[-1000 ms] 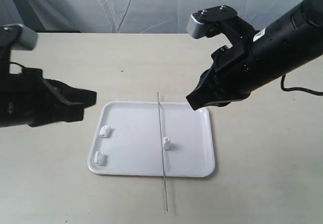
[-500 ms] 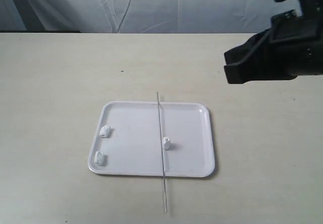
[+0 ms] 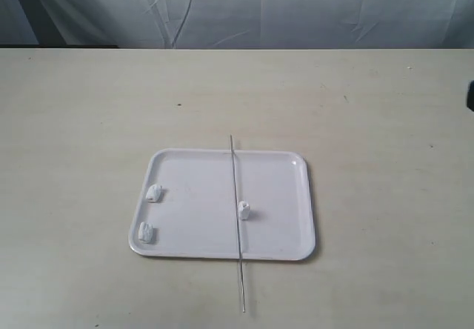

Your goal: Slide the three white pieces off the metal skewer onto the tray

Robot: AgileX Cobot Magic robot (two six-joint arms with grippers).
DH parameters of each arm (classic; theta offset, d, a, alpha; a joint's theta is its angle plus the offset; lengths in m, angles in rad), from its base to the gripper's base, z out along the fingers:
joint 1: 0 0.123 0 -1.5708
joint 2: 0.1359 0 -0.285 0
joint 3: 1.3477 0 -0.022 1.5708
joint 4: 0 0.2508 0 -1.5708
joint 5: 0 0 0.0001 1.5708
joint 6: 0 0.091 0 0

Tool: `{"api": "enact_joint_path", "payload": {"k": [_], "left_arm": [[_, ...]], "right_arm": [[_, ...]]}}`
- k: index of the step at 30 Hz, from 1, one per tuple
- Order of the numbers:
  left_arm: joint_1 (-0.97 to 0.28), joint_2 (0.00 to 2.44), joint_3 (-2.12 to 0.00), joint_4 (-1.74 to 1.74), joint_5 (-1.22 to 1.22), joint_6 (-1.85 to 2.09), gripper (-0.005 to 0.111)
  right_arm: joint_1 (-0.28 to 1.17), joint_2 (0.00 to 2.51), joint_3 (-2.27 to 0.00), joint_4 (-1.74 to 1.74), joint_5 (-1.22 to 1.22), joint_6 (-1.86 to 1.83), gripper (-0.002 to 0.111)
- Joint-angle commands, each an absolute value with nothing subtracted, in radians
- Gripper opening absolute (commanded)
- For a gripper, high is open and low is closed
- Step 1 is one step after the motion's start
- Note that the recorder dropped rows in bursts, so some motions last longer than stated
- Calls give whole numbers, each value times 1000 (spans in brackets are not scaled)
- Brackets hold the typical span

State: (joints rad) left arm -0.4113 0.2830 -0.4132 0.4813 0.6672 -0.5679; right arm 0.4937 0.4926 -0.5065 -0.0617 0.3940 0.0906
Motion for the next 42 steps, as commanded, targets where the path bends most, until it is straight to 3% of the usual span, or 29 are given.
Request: {"api": "enact_joint_path", "payload": {"k": [1,12,26,29,34,42], "left_arm": [[-411,262,-362,438,556,-577,0],[-411,266,-268,491,341,-572,0],[-408,266,-270,517,340,-572,0],[-356,266,-270,517,340,-572,0],[-169,201,-270,517,346,-572,0],[79,0,-267,449,383,-572,0]], "right_arm": [[489,367,-468,-362,525,412,-1],[489,262,-462,-505,756,550,-1],[489,262,-462,-501,765,550,-1],[489,262,-462,-501,762,550,-1],[471,261,-454,-460,797,550,-1],[256,244,-325,-265,554,301,-1]]}}
